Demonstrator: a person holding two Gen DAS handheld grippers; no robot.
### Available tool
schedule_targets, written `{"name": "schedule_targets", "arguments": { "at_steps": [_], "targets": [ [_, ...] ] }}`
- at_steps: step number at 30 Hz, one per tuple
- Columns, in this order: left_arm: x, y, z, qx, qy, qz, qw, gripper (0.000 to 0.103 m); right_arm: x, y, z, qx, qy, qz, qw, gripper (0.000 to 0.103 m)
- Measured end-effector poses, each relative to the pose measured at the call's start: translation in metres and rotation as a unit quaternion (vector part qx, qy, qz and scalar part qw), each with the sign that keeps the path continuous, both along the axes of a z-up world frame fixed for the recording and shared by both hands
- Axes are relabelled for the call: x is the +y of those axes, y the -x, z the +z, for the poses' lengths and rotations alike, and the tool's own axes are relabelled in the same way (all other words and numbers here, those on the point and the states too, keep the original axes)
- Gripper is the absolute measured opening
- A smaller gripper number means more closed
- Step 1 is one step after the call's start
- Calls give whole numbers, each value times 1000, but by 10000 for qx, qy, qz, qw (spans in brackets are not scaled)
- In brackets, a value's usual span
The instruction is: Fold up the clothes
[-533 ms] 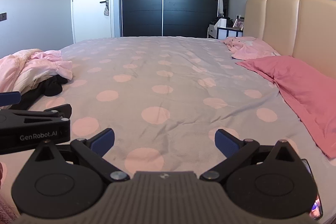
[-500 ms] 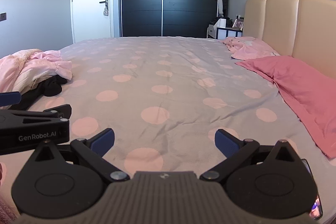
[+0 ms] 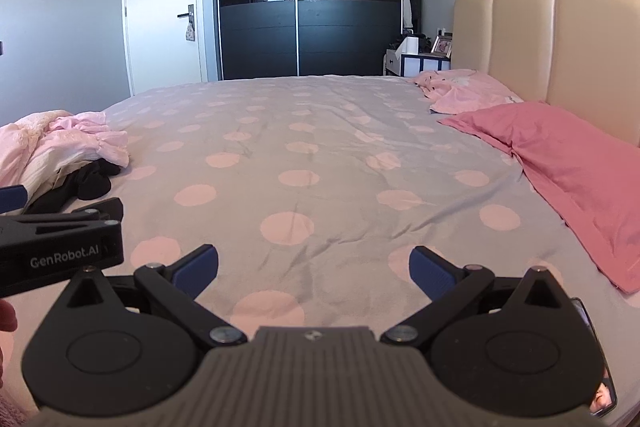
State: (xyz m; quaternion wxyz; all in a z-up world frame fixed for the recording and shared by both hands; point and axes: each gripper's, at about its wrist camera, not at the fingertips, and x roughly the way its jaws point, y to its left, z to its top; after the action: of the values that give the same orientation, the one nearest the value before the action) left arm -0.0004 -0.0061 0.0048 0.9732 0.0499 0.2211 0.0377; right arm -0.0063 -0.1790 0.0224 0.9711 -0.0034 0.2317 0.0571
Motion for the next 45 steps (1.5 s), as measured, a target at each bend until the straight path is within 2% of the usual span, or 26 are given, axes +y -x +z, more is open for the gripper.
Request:
{"name": "schedule_targets", "arguments": {
  "at_steps": [5, 12, 45],
  "targets": [
    [4, 1, 0, 20, 190, 20, 9998, 99, 1, -1, 0, 18, -30, 44, 10000, 102],
    [5, 3, -1, -48, 221, -34, 9997, 99, 3, -1, -1, 21, -37, 44, 10000, 102],
    [1, 4, -3, -18, -19, -81, 10000, 99, 2, -2, -3, 124, -83, 36, 9999, 102]
  ]
}}
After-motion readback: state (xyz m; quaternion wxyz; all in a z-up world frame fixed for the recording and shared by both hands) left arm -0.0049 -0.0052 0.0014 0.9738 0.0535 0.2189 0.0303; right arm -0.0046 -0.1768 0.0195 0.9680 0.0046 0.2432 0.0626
